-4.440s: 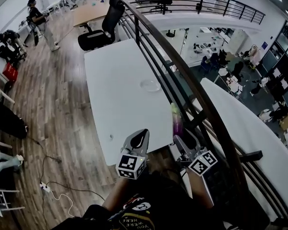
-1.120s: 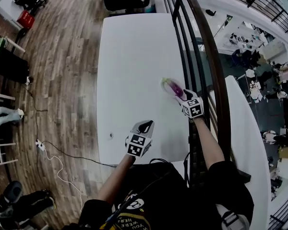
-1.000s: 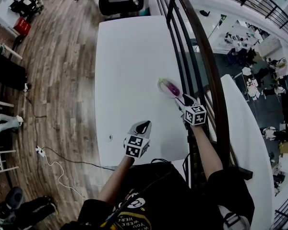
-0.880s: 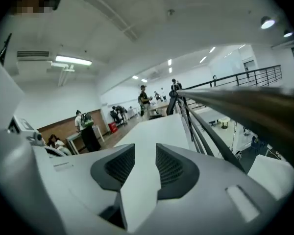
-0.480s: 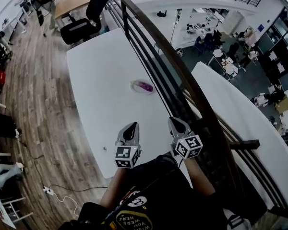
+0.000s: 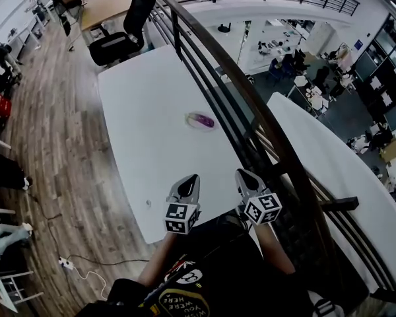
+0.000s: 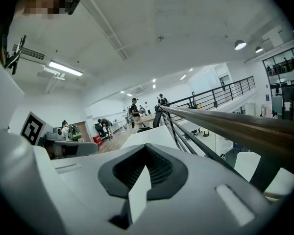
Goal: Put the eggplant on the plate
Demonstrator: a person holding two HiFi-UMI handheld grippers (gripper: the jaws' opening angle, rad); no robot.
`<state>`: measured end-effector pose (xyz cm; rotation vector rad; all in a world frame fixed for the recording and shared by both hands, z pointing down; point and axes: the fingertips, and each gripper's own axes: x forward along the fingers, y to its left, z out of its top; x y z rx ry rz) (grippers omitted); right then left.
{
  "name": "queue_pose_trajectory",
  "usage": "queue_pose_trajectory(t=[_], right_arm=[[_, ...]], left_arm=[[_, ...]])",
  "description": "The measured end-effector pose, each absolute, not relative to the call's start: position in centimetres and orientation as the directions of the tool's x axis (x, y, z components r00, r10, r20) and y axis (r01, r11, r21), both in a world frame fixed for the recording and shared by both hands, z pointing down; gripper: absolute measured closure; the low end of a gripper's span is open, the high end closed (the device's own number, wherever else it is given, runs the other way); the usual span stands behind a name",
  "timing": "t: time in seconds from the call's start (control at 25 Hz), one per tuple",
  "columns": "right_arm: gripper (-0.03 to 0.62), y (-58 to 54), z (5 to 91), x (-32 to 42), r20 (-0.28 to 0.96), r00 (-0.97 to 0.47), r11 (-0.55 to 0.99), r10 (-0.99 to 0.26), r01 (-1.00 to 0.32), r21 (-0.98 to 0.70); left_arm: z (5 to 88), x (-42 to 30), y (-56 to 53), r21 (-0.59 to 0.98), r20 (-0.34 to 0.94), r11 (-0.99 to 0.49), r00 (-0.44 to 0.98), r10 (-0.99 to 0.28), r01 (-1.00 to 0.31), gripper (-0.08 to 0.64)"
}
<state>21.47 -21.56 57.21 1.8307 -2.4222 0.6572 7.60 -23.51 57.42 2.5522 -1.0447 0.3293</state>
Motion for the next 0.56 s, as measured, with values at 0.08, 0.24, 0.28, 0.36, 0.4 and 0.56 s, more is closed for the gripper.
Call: queue_pose_trajectory(t=[0.08,0.24,0.28,0.36,0.4,0.56], right_arm=[[0.594,-21.6,57.3,21.0,0.288,-0.317,0.234,-0.904,-0.929,-0.289],[0.594,-21.7,57.7,20.2,0.325,-0.327,0.247,-0.887,-0.932,-0.265],[0.594,-21.7,57.8,20.2,0.326,-0.327,0.246,-0.887,-0.932,-0.266],[0.594,-21.5,57.9,20.2,0.326,-0.323,0.241,-0.888,-0.933,-0.268],[0.594,-21.5,58.0,20.3,0.326,-0.322,0.239,-0.889,-0.933,-0.27],[0.594,-21.4,58.5,20.5,0.333,-0.324,0.234,-0.885,-0.93,-0.283]], left_arm=[[57.5,7.0,-23.5,0.246,0.341,-0.641,0.684,-0.645,-0.727,0.555],[57.1,5.8,-24.0,0.251,0.33,-0.618,0.666,-0.669,-0.745,0.555],[57.1,5.7,-24.1,0.25,0.328,-0.617,0.665,-0.671,-0.746,0.555],[57.2,5.8,-24.1,0.251,0.327,-0.619,0.667,-0.669,-0.744,0.555],[57.3,5.9,-24.1,0.251,0.329,-0.62,0.668,-0.667,-0.743,0.555],[57.8,6.3,-24.2,0.257,0.335,-0.621,0.671,-0.661,-0.74,0.555]])
